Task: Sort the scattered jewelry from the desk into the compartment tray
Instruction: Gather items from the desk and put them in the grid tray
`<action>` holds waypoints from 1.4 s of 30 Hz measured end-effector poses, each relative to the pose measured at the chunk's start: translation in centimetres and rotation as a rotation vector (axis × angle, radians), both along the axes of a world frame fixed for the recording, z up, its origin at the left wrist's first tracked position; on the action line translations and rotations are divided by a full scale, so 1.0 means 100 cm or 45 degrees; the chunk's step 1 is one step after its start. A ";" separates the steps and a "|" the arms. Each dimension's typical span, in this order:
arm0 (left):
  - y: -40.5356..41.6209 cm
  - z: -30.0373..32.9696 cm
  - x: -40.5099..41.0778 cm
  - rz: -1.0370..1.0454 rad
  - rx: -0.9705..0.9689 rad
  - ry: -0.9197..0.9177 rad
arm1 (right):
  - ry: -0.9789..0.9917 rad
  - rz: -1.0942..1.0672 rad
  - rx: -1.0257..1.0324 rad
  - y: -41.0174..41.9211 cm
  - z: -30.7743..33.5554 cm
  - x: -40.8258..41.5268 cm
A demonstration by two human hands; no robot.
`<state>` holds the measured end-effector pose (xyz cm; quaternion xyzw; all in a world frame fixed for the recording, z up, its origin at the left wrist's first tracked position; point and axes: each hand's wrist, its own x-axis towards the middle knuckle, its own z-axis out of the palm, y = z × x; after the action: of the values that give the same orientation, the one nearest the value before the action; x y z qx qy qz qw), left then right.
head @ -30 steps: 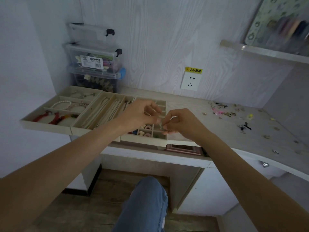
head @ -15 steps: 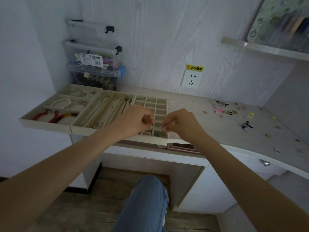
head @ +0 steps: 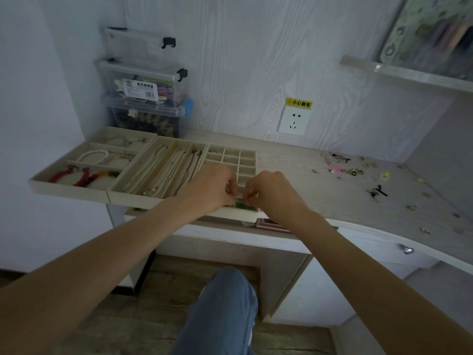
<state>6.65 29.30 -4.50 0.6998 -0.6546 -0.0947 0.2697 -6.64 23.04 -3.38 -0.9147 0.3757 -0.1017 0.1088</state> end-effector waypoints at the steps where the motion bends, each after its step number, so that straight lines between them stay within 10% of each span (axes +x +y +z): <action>1: 0.000 0.000 0.002 0.000 -0.003 0.039 | -0.028 0.007 0.023 -0.001 0.001 -0.002; 21: -0.012 0.000 -0.001 -0.125 0.137 0.072 | 0.049 0.061 0.105 -0.001 0.010 -0.005; 42: 0.005 -0.008 0.009 -0.188 0.131 -0.430 | 0.287 0.051 -0.095 -0.007 0.010 0.008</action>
<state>7.54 29.77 -5.27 0.6686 -0.7345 -0.0286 0.1121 -5.81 22.31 -2.35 -0.9311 0.3632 -0.0099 0.0336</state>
